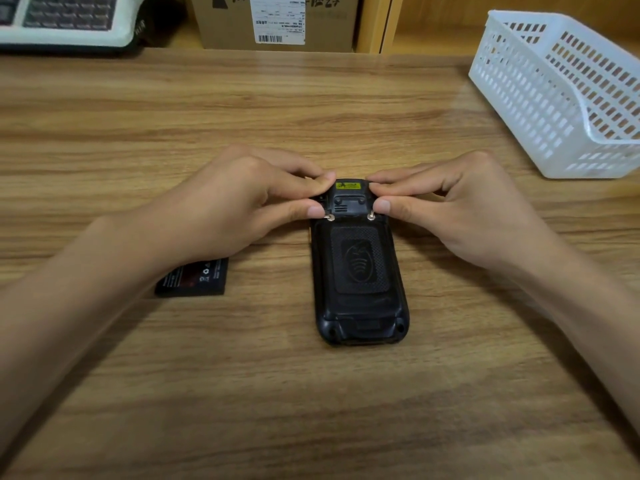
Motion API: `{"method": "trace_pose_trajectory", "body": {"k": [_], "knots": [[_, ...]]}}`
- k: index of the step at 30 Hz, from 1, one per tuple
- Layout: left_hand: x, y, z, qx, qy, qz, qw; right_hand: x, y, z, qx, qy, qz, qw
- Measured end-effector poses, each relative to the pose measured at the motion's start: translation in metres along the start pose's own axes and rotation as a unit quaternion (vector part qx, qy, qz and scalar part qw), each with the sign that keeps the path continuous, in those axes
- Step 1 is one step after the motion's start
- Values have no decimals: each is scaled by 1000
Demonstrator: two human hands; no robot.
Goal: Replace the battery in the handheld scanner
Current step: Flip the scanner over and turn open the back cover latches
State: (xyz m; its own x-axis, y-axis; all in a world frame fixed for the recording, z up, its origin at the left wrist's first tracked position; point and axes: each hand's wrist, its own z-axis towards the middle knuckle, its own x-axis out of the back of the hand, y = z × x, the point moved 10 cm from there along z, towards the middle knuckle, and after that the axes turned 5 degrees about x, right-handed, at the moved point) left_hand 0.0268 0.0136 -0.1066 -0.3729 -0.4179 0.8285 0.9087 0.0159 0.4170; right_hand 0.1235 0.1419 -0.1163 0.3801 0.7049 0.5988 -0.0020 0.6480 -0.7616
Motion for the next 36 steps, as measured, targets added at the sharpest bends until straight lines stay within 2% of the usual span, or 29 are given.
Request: {"method": "trace_pose_trajectory", "body": {"k": [14,26,36], "knots": [[2,22,-1,-90,29,65,993,0,4,-1,-5,12,7,1000],[3,25,1,-95,42,86,991,0,6,-1,-9,16,9,1000],[4,22,2,-93,31,61,993,0,8,0,-17,11,18,1000]]}}
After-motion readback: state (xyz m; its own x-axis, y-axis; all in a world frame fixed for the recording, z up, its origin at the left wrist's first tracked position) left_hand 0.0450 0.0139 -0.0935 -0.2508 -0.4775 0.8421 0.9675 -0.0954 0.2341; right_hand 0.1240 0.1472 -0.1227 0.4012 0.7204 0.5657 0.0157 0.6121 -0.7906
